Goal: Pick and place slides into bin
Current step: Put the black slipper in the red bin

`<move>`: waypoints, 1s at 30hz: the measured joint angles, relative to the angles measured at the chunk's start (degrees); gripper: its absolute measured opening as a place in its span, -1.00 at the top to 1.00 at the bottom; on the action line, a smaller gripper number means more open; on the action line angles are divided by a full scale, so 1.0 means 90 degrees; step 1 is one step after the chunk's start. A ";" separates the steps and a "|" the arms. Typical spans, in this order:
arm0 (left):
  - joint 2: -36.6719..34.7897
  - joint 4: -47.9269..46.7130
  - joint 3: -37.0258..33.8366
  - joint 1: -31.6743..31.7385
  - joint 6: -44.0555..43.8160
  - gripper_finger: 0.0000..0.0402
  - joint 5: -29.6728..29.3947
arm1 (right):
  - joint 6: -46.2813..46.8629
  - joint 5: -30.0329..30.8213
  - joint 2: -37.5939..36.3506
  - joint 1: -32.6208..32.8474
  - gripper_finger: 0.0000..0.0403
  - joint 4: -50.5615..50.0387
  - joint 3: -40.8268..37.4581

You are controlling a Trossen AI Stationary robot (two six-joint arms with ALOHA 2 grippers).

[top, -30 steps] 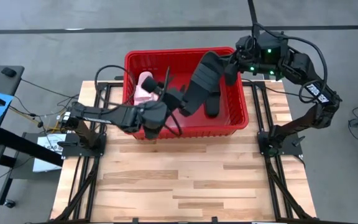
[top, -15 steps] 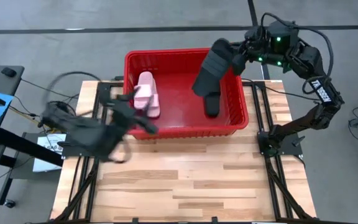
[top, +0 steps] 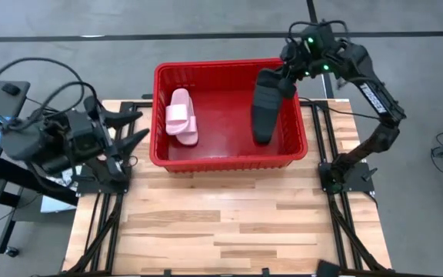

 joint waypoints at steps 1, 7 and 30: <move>-0.0049 -0.0033 0.0000 0.0001 -0.0003 0.01 0.0005 | -0.0146 -0.0179 0.0113 -0.0144 0.95 -0.0045 0.0000; -0.0126 -0.0055 -0.0001 0.0176 0.0211 0.01 0.0017 | -0.1047 -0.1255 0.0839 -0.0852 0.95 -0.0064 0.0000; -0.0107 -0.0434 -0.0005 0.0701 0.0155 0.01 -0.0042 | -0.1502 -0.1587 0.2723 -0.1832 0.95 -0.0646 -0.0002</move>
